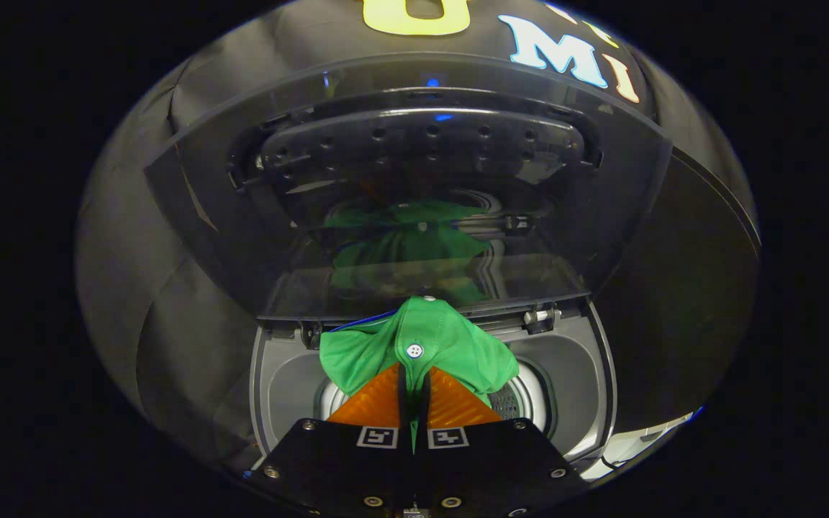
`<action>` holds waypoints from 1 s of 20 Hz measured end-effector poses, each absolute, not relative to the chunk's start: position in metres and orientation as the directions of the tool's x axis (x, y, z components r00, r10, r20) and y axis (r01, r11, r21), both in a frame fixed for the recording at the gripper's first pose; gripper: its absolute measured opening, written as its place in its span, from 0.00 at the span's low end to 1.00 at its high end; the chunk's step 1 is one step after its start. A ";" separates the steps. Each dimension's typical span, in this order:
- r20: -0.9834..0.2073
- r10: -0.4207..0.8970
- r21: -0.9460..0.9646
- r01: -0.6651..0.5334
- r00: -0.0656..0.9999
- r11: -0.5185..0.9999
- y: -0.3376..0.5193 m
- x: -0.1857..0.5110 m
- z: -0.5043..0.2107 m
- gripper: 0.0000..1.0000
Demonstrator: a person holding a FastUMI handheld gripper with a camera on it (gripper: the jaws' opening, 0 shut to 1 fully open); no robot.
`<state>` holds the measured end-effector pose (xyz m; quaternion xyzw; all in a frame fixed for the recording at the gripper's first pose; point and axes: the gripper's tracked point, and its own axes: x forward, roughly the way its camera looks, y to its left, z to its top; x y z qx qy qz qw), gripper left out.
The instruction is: Put the clothes into the washing machine and then close the washing machine lid.
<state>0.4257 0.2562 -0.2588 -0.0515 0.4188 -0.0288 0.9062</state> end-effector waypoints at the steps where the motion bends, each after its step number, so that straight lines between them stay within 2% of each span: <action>1: -0.764 -0.097 -0.116 0.012 0.638 0.993 0.256 0.424 -0.261 0.01; 7: -0.780 -0.094 -0.113 0.008 0.618 0.994 0.258 0.422 -0.271 0.01; 9: -0.800 -0.122 -0.141 0.014 0.587 0.990 0.255 0.413 -0.280 0.05; 14: -0.805 -0.106 -0.139 -0.012 0.583 0.990 0.261 0.405 -0.292 0.99; 20: -0.796 -0.093 -0.144 -0.038 0.598 0.989 0.269 0.401 -0.288 0.98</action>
